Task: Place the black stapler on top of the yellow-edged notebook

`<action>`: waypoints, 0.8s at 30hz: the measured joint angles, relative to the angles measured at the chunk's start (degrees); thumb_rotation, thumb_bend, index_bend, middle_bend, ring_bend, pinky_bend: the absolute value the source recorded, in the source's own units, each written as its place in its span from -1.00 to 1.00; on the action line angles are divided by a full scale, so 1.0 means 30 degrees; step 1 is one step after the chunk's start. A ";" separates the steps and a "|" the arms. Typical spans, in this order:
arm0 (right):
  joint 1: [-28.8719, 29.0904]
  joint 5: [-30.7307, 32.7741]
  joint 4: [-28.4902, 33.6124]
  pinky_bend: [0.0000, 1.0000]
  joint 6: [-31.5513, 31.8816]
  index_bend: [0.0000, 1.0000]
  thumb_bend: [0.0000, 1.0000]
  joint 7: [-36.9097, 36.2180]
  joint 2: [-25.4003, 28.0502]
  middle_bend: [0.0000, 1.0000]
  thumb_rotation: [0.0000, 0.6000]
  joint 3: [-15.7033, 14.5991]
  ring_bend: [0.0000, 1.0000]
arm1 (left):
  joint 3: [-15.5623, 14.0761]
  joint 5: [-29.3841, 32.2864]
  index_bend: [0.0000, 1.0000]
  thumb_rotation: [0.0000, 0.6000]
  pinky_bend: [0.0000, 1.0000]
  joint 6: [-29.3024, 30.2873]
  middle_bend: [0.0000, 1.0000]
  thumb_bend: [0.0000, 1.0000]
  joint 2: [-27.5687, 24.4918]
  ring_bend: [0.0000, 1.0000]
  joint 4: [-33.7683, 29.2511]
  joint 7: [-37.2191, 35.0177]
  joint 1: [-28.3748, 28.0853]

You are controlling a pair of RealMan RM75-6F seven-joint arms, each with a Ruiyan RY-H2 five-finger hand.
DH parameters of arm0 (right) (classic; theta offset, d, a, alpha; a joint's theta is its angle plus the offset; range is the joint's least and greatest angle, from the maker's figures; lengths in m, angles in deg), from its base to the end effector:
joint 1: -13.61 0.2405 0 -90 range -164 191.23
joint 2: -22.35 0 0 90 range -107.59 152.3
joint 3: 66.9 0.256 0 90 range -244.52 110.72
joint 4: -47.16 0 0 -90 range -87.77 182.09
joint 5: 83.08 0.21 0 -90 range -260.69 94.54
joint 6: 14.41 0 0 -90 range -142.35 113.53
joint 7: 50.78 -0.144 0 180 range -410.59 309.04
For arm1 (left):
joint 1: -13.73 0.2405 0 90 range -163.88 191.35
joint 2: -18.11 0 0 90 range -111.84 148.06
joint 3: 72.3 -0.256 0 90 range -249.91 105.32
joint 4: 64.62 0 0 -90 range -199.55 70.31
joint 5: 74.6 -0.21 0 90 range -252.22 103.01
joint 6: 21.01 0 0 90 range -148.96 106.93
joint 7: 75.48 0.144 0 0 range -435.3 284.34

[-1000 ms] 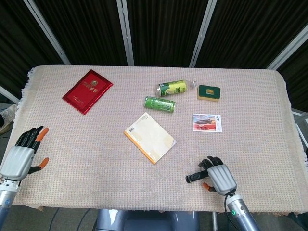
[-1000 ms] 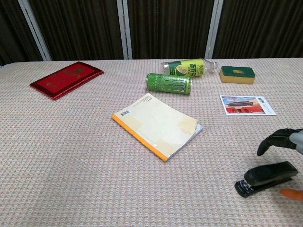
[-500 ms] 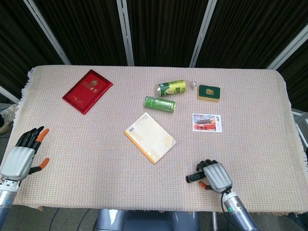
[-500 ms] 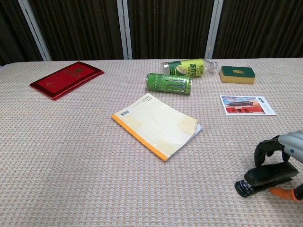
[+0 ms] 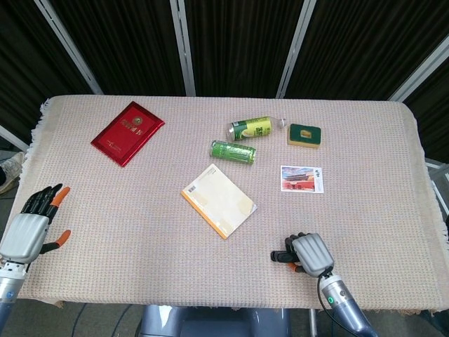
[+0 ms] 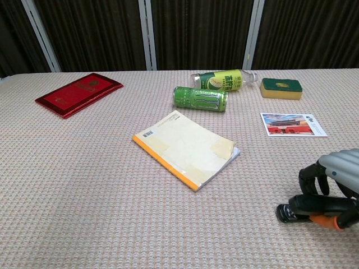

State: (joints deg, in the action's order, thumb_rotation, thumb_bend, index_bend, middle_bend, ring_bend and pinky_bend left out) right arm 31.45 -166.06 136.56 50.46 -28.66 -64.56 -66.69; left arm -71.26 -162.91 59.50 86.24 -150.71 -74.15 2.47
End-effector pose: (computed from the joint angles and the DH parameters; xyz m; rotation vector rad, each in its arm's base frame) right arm -0.2351 -0.2126 -0.0148 1.8583 -0.9619 0.8022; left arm -0.3069 0.2101 0.1296 -1.5594 -0.8422 -0.8874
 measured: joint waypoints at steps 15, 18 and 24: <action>0.0859 0.0930 0.2634 0.31 -0.0103 0.23 -0.45 0.2550 0.0570 0.10 1.00 0.1020 0.05 | -0.0079 -0.0169 -0.97 1.00 -0.80 -0.0015 -1.00 -0.41 -0.0130 -1.00 -0.0066 -0.0299 -0.0033; 0.1317 0.1577 0.3028 0.32 -0.0469 0.23 -0.45 0.3063 0.0572 0.11 1.00 0.1519 0.05 | -0.0090 -0.0182 -0.97 1.00 -0.80 0.0030 -1.00 -0.41 -0.0154 -1.00 -0.0049 -0.0360 -0.0006; 0.2295 0.2817 0.3517 0.32 -0.1066 0.23 -0.45 0.4095 0.0372 0.11 1.00 0.2456 0.06 | -0.0087 -0.0105 -0.97 1.00 -0.80 -0.0059 -1.00 -0.41 -0.0162 -1.00 -0.0010 -0.0422 -0.0017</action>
State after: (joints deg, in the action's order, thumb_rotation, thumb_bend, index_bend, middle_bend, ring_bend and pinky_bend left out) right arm 38.34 -157.61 147.11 47.26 -16.37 -63.44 -59.33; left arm -71.52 -163.23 59.32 85.76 -150.74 -75.42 2.42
